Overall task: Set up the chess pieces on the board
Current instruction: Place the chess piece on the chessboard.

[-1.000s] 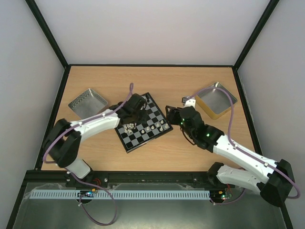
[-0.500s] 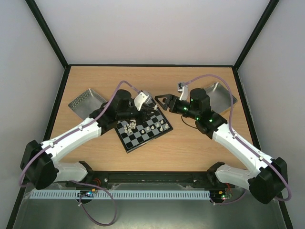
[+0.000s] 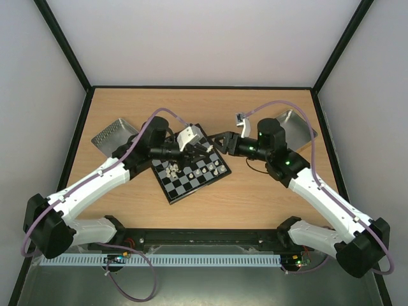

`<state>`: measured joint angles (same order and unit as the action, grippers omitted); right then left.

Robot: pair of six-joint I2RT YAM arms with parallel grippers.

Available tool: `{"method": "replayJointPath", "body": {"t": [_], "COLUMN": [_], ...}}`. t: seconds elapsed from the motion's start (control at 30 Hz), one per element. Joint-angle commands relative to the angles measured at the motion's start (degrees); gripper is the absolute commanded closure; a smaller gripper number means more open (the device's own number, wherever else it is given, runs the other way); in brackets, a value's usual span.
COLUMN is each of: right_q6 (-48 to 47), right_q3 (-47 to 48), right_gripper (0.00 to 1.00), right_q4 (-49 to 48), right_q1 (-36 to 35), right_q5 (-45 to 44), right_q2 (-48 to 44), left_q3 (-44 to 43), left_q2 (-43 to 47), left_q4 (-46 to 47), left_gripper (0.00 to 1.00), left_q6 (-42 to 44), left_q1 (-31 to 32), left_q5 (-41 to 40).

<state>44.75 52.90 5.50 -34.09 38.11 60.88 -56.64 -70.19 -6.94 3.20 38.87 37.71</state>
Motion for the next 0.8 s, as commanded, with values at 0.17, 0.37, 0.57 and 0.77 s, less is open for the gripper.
{"method": "replayJointPath", "body": {"t": [0.17,0.37,0.57,0.77], "right_q6": [0.4,0.2,2.1,0.1], "right_q3": [-1.7,-1.9,-3.0,-3.3], "right_gripper": [0.61,0.66,0.86,0.96], "right_q4": [-0.2,0.1,-4.1,-3.5], "right_q1": [0.2,0.2,0.2,0.2], "right_q5": [8.2,9.4,15.2,11.9], "right_q2": [-1.1,-0.2,-0.5,-0.4], "left_q3": [-2.5,-2.6,-2.7,-2.6], "left_q2": [0.4,0.2,-0.4,-0.4], "left_q4": [-0.9,-0.5,-0.5,-0.4], "left_gripper": [0.88,0.88,0.87,0.84], "left_q6": [3.2,3.1,2.6,1.5], "left_q1": [-0.9,-0.9,-1.0,-1.0], "left_q5": [3.7,3.9,3.1,2.7]}}
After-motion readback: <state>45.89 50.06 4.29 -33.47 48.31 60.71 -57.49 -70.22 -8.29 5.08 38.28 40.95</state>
